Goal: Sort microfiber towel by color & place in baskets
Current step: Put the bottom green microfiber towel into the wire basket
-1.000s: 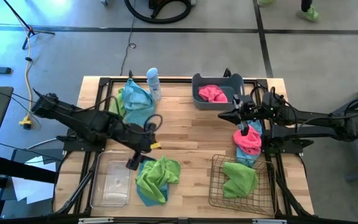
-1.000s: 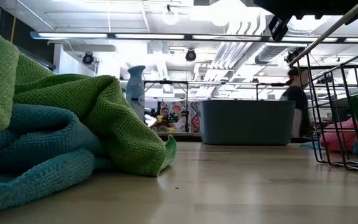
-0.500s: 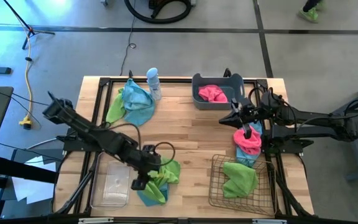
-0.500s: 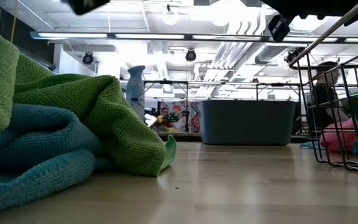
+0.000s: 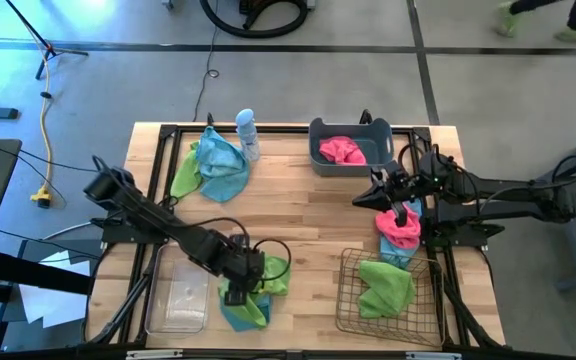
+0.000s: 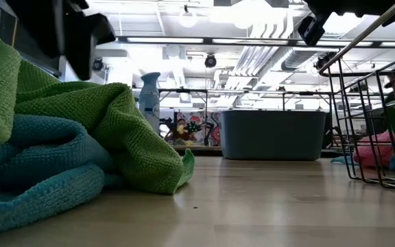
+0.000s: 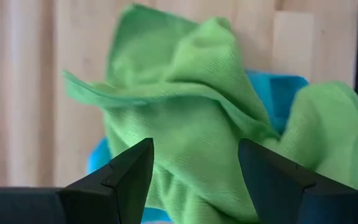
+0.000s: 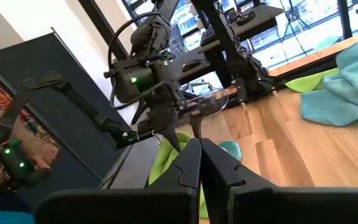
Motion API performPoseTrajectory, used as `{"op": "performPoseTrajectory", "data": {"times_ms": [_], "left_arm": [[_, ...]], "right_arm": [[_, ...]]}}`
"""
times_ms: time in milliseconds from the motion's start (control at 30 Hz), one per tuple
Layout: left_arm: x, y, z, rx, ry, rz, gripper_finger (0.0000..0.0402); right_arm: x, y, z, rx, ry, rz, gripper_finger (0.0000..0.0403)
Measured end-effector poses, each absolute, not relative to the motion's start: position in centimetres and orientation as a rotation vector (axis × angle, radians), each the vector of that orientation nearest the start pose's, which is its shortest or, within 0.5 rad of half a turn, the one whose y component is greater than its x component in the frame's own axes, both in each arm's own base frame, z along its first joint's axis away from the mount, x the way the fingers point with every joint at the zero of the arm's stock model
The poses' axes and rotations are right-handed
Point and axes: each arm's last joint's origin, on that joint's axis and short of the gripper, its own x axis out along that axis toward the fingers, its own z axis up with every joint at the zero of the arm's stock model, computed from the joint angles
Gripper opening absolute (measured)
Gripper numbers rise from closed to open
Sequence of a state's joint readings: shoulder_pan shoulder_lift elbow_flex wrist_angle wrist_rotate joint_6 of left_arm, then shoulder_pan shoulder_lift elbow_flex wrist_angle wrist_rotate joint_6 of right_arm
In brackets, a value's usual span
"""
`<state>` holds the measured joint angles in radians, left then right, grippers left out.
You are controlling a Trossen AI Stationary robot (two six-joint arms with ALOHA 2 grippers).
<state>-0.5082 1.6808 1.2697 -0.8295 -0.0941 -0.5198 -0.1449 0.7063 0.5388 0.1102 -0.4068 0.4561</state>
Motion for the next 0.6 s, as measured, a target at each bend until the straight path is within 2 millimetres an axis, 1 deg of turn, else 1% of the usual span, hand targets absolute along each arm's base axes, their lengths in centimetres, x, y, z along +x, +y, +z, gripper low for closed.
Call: {"op": "performPoseTrajectory", "data": {"times_ms": [167, 367, 600], "left_arm": [[29.0, -16.3, 22.0, -0.091, 1.294, -0.069, 0.0223], [29.4, -16.5, 20.9, -0.104, 1.309, 0.019, 0.0223], [29.5, -16.9, 19.4, -0.087, 1.377, -0.011, 0.0221]], "right_arm": [[16.5, -1.0, 28.8, 0.468, 0.112, 0.226, 0.0], [16.6, -0.8, 28.7, 0.459, 0.111, 0.225, 0.0], [16.6, -0.4, 28.7, 0.424, 0.113, 0.252, 0.0]]}}
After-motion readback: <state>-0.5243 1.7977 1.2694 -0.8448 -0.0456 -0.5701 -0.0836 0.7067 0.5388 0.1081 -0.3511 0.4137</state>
